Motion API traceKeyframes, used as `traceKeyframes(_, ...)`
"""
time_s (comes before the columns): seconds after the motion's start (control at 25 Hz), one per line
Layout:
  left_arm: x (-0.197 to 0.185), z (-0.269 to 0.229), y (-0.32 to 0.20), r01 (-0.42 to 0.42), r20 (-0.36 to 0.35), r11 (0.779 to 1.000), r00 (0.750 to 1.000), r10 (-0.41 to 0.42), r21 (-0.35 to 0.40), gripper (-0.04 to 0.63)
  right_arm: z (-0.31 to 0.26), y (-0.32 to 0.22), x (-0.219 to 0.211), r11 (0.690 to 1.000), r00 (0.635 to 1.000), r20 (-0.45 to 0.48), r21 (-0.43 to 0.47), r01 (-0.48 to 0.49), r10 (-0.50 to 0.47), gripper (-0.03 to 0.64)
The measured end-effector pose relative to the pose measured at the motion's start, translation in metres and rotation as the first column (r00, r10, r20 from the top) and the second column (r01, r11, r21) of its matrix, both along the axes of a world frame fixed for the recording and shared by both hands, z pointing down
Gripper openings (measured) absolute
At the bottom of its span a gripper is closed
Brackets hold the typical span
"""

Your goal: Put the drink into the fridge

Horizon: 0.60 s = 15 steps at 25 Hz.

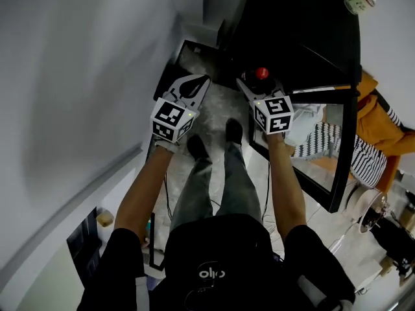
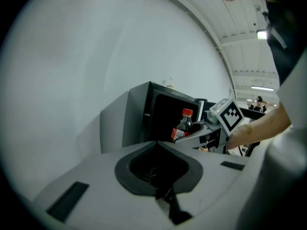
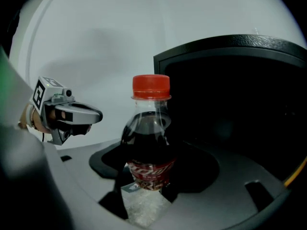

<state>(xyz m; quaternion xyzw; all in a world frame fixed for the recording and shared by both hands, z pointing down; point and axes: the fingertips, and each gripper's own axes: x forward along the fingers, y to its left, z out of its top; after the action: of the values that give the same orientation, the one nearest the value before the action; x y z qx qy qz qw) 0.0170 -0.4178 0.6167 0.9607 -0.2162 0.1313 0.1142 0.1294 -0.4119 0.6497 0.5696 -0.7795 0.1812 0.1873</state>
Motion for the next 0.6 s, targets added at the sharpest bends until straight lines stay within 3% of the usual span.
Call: traceKeyframes(0.6, 0.063, 0.027, 0.041, -0.174, -0.013, 0.985, 0.985, 0.174, -0.002, 0.006, 0.053, 0.07, 0.045, 0.98, 0.98, 0.012, -0.029, -0.198, 0.198, 0.311)
